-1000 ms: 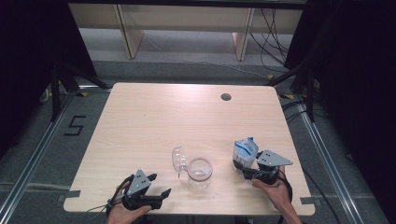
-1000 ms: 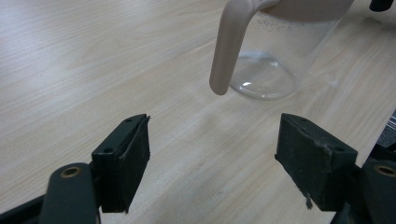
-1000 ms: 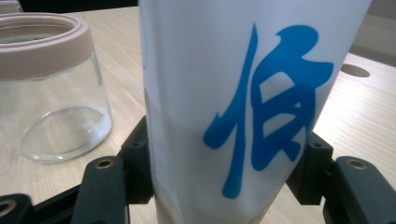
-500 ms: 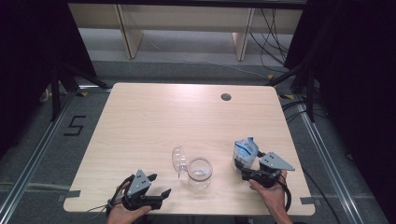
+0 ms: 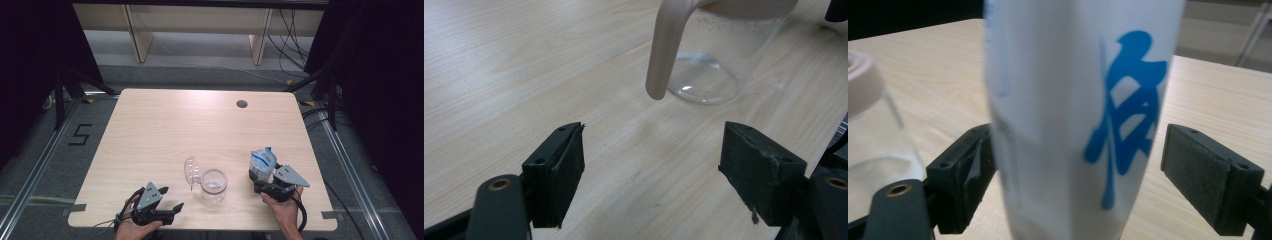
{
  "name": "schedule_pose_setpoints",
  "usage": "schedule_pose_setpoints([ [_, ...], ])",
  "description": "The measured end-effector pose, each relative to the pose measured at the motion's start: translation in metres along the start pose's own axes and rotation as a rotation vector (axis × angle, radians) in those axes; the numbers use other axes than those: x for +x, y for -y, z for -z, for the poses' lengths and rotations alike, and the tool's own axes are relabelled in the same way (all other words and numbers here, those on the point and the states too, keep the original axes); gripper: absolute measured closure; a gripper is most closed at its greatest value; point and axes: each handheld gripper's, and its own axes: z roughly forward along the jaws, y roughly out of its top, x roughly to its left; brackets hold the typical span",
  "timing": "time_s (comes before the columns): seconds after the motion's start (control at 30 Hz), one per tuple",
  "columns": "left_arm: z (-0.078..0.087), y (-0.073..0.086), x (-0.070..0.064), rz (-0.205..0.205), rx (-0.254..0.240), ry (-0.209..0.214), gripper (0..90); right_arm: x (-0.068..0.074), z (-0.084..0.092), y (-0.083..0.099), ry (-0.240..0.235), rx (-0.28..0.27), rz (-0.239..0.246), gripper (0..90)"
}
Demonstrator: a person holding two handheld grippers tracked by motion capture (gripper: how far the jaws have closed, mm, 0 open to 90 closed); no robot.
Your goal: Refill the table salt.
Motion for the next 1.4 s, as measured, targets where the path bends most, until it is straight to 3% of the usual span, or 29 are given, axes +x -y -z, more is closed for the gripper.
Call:
schedule_pose_setpoints([
  [0.03,0.0,0.0,0.0,0.001,0.0,0.0,25.4,0.001,-0.001,0.0,0.007,0.004,-0.021,16.3],
  [0.13,0.0,0.0,0.0,0.007,0.001,-0.001,25.4,0.0,-0.001,0.001,-0.001,0.004,-0.024,17.1],
  [0.27,0.0,0.0,0.0,0.004,0.0,0.005,25.3,0.002,-0.001,0.002,0.025,-0.002,-0.028,17.2],
  [0.33,0.0,0.0,-0.001,0.007,0.0,0.005,25.3,0.002,-0.002,0.003,0.006,0.006,-0.026,17.2],
  [0.43,0.0,0.0,0.0,0.0,0.0,0.004,25.3,0.004,-0.005,0.004,0.02,-0.008,0.004,17.4],
  [0.57,-0.001,0.0,-0.002,0.018,-0.008,0.01,25.2,0.007,-0.011,0.006,0.016,-0.025,0.006,18.4],
  [0.6,-0.001,0.0,-0.002,0.017,-0.008,0.011,25.2,0.009,-0.011,0.007,0.013,-0.007,-0.013,18.8],
  [0.7,-0.001,0.0,-0.001,0.017,-0.003,0.009,25.3,0.011,-0.013,0.007,0.009,-0.019,0.015,22.0],
  [0.77,0.0,0.0,0.0,0.0,-0.001,0.007,25.3,0.011,-0.014,0.007,0.013,-0.03,0.02,22.6],
  [1.27,-0.001,0.0,-0.001,-0.001,-0.002,0.008,25.3,0.009,-0.014,0.006,0.013,-0.012,0.017,30.4],
  [1.33,-0.001,0.0,-0.001,0.001,-0.006,0.01,25.3,0.01,-0.014,0.006,0.011,-0.006,-0.006,32.4],
  [1.4,-0.001,0.0,0.0,-0.002,-0.001,0.009,25.3,0.007,-0.015,0.006,0.003,-0.013,0.01,34.9],
])
